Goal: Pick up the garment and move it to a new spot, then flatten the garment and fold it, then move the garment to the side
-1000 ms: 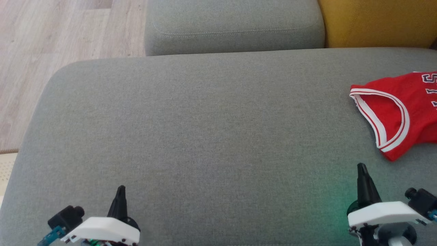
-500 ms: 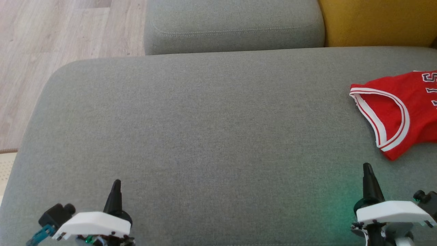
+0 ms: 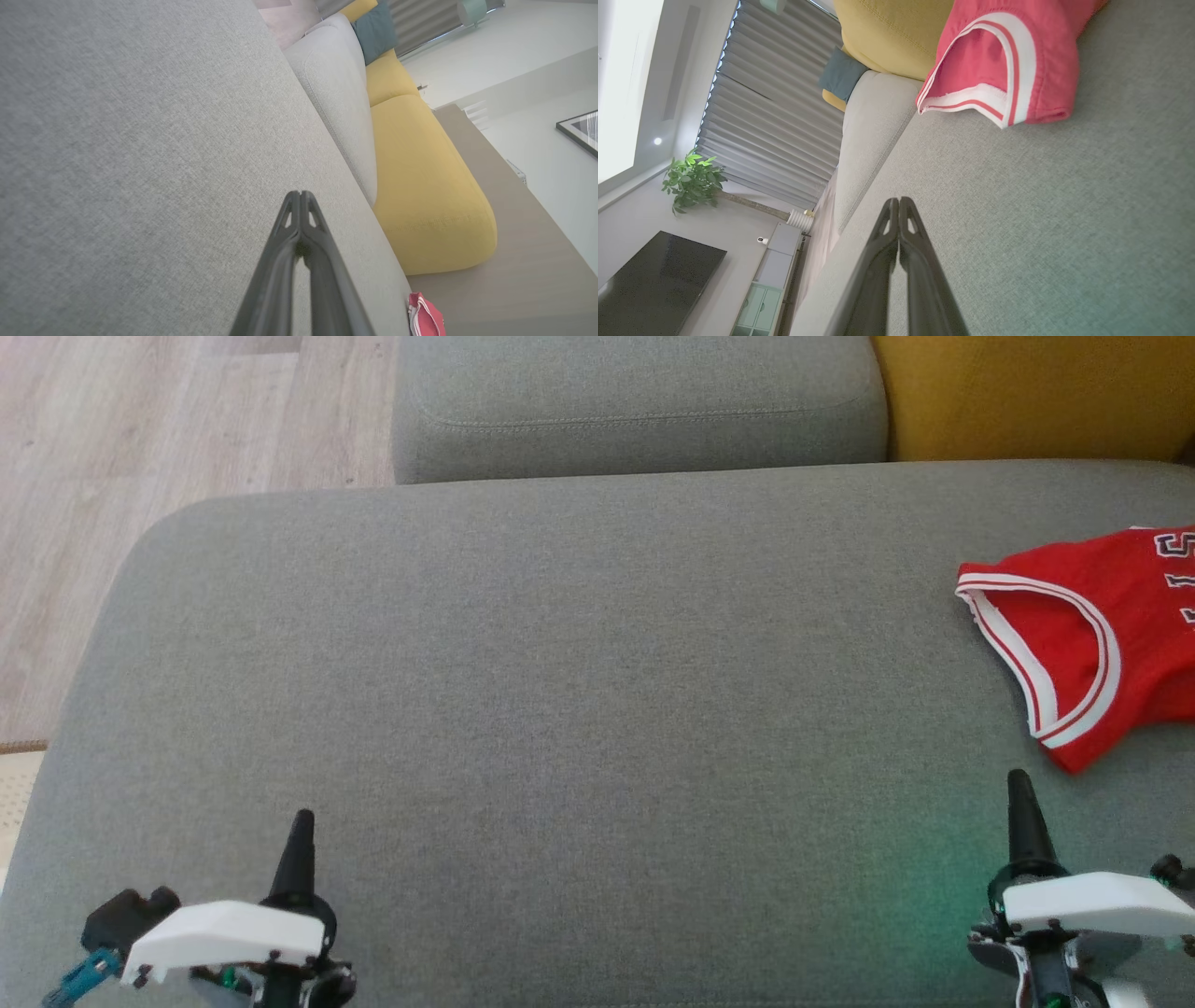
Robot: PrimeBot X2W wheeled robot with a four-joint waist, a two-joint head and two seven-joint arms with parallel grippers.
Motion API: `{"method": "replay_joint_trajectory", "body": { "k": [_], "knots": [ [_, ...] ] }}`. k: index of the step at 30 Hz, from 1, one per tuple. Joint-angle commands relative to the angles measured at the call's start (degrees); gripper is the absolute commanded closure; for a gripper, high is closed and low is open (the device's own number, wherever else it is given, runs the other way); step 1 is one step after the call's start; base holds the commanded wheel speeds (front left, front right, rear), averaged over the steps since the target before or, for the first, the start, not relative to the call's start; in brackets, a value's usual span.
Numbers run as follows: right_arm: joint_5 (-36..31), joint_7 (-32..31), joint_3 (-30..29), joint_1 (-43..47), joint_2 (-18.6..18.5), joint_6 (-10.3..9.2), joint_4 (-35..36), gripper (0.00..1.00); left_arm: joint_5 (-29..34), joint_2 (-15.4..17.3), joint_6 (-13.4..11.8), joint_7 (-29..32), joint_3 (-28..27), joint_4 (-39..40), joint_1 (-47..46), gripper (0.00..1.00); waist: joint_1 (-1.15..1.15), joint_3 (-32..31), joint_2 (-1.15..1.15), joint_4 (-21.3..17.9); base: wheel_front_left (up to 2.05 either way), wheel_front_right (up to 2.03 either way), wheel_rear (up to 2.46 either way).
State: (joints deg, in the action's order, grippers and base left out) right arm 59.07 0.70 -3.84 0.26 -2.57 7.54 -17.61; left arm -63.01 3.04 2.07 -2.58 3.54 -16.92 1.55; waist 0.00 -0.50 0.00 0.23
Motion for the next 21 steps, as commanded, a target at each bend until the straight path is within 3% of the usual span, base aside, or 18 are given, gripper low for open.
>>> {"method": "replay_joint_trajectory", "body": {
  "k": [1, 21],
  "knots": [
    [1.6, -0.4, 0.5, -3.5, -0.3, -0.03, 2.2, 1.00, -1.4, 0.6, 0.5, 0.4, -1.8, 1.9, -3.3, 1.00, 0.00, 0.0, 0.00, 0.0, 0.00, 0.00, 0.00],
    [14.8, -3.2, -0.8, -4.7, -0.4, -0.04, 2.8, 1.00, -13.4, 0.6, 2.5, 3.7, -4.9, 2.3, -5.1, 1.00, 0.00, 0.3, 0.00, -0.1, 0.00, 0.00, 0.00]
  ]
}}
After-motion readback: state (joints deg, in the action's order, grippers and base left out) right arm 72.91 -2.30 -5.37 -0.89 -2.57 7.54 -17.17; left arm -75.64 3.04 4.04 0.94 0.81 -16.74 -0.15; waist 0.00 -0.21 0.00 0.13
